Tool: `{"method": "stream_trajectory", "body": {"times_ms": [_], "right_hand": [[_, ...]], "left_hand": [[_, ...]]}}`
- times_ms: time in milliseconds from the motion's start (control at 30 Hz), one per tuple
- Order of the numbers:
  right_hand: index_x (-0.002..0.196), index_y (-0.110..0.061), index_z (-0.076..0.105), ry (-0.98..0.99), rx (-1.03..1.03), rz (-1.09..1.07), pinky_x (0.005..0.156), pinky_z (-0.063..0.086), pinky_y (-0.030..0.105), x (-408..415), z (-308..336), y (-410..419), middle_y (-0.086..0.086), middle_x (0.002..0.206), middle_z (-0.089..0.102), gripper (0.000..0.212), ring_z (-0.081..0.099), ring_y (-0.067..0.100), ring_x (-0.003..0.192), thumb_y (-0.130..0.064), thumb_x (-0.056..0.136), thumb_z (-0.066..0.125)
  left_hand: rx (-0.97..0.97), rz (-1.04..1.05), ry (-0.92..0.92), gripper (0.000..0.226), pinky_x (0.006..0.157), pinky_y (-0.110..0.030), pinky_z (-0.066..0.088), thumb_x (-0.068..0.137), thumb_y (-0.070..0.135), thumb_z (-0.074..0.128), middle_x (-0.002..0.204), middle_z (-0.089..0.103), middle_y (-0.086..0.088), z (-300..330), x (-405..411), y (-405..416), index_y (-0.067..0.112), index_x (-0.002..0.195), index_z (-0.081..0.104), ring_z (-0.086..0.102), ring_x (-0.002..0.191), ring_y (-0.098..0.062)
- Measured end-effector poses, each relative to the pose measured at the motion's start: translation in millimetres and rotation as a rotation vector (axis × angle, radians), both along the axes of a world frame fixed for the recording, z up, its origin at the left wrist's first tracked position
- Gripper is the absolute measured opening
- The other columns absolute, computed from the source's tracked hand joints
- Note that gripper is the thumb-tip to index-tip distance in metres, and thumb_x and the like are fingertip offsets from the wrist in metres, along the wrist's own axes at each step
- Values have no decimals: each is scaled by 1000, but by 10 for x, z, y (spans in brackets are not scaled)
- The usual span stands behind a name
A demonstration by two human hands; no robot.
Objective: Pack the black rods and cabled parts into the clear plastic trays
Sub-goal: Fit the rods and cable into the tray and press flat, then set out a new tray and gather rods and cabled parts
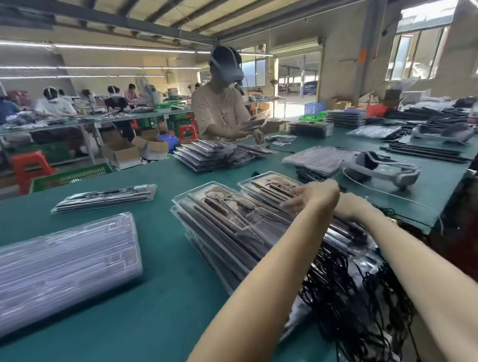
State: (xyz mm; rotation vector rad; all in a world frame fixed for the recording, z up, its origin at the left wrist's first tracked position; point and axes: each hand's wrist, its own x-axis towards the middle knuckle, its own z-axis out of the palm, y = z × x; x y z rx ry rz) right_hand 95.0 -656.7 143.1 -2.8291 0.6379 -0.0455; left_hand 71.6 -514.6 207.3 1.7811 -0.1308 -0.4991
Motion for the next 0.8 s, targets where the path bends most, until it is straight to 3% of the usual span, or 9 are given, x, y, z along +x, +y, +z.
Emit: {"method": "stream_trajectory", "body": {"times_ms": [67,133,200,267,400,500,600,700,800], "right_hand": [[139,-14,45,-6,3,16,100,40,40,3,50,42,15,142,48,72,50,33,125,-65,88,42],[143,-14,37,49,67,44,106,37,42,1,192,108,13,145,44,97,48,31,127,-82,74,36],[145,-11,30,91,99,58,109,34,44,20,206,205,14,147,40,108,46,30,128,-88,68,29],[147,-11,25,117,71,81,110,32,46,28,119,319,16,149,37,112,44,31,130,-89,68,20],[153,-20,12,128,-70,102,113,19,59,54,171,432,16,154,27,111,33,35,138,-88,66,2],[153,-26,9,0,-142,121,112,14,64,115,442,597,14,158,16,91,22,37,142,-79,79,7],[151,-24,19,-103,-240,282,111,25,58,300,734,1180,15,154,26,71,28,35,139,-63,93,30],[144,-18,38,-139,-128,615,108,34,39,441,815,2229,14,146,42,57,41,28,132,-49,96,43],[136,-17,51,-41,-81,920,101,37,31,443,500,3358,8,138,52,47,49,25,125,-43,97,47]], "left_hand": [[-82,-10,-164,58,118,-42,15,89,13,53,155,-1,-25,150,-7,112,1,141,30,15,141,-39],[-154,-35,-300,25,109,-38,32,91,8,50,151,25,-20,246,17,291,7,116,52,37,129,-29],[-167,10,-388,36,80,-24,43,92,5,48,140,44,-15,217,122,491,4,128,47,51,98,-13],[-166,100,-421,50,59,-13,39,90,1,48,135,47,-10,134,207,722,4,139,39,44,75,0],[-152,248,-502,51,68,-18,43,86,-3,48,107,57,5,-111,346,1351,10,135,46,52,71,7],[-28,369,-581,48,86,-24,41,85,-2,49,121,57,-2,-282,545,2097,10,131,50,55,94,-7],[255,517,-651,48,98,-32,38,86,-3,46,135,53,-10,-657,654,2975,7,134,48,51,120,-25],[598,475,-567,52,104,-39,33,90,1,44,145,38,-14,-1209,561,3695,6,141,36,39,129,-30],[974,348,-468,59,116,-44,16,100,19,37,159,6,-11,-1636,455,4206,5,150,9,6,146,-27]]}}
